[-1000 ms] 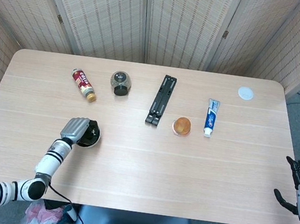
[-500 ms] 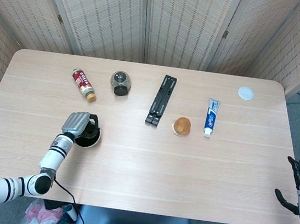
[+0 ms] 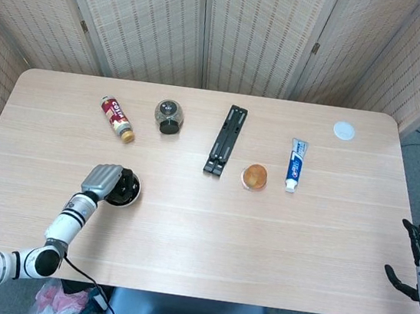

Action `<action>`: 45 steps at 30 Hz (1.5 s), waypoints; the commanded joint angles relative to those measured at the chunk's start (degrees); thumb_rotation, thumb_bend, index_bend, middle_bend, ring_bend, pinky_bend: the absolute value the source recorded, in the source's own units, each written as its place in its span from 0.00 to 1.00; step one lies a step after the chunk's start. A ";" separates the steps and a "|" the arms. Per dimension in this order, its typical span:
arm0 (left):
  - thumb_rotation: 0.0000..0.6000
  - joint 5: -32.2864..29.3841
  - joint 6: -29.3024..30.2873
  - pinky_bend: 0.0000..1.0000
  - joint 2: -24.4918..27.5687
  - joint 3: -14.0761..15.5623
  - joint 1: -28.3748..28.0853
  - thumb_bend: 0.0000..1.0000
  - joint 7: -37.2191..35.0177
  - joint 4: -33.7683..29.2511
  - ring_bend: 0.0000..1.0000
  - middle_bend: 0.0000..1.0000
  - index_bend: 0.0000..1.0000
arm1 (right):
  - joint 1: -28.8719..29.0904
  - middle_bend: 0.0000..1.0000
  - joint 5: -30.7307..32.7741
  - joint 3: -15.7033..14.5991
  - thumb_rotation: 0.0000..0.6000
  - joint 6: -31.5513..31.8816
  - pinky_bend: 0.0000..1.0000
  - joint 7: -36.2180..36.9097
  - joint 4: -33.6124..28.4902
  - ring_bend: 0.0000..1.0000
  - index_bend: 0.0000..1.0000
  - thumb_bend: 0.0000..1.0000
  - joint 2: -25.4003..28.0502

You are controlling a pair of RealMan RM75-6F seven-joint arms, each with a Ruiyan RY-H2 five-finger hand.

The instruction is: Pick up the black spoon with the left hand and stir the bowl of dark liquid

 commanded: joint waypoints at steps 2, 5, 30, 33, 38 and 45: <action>1.00 0.29 0.19 1.00 -0.59 -0.23 -0.57 0.47 -0.22 -0.08 0.86 0.96 0.67 | -0.19 0.17 0.09 0.00 1.00 0.21 0.09 0.04 -0.07 0.12 0.00 0.19 0.09; 1.00 0.61 0.28 1.00 -1.39 -0.71 -1.05 0.47 -0.79 0.36 0.86 0.96 0.67 | -0.30 0.17 0.21 -0.04 1.00 0.18 0.09 0.00 -0.11 0.12 0.00 0.19 0.10; 1.00 -0.33 -0.97 1.00 0.85 1.38 -0.98 0.47 -0.68 0.19 0.86 0.96 0.68 | -0.03 0.17 0.24 -0.09 1.00 -0.59 0.09 0.32 0.40 0.12 0.00 0.19 -0.26; 1.00 -0.06 -1.27 1.00 0.61 1.50 -1.31 0.47 -0.73 -0.33 0.86 0.96 0.67 | 0.05 0.17 0.14 -0.07 1.00 -0.61 0.09 0.20 0.27 0.12 0.00 0.19 -0.26; 1.00 -0.16 -1.11 1.00 -1.02 1.01 -2.28 0.47 -0.69 0.53 0.86 0.96 0.67 | -0.07 0.17 0.28 -0.06 1.00 -0.54 0.09 0.02 -0.04 0.12 0.00 0.19 0.00; 1.00 -1.79 -0.64 1.00 -3.48 -0.07 -3.68 0.47 -0.34 3.94 0.86 0.96 0.68 | -0.17 0.17 0.48 -0.07 1.00 -0.60 0.09 -0.03 -0.15 0.12 0.00 0.19 0.04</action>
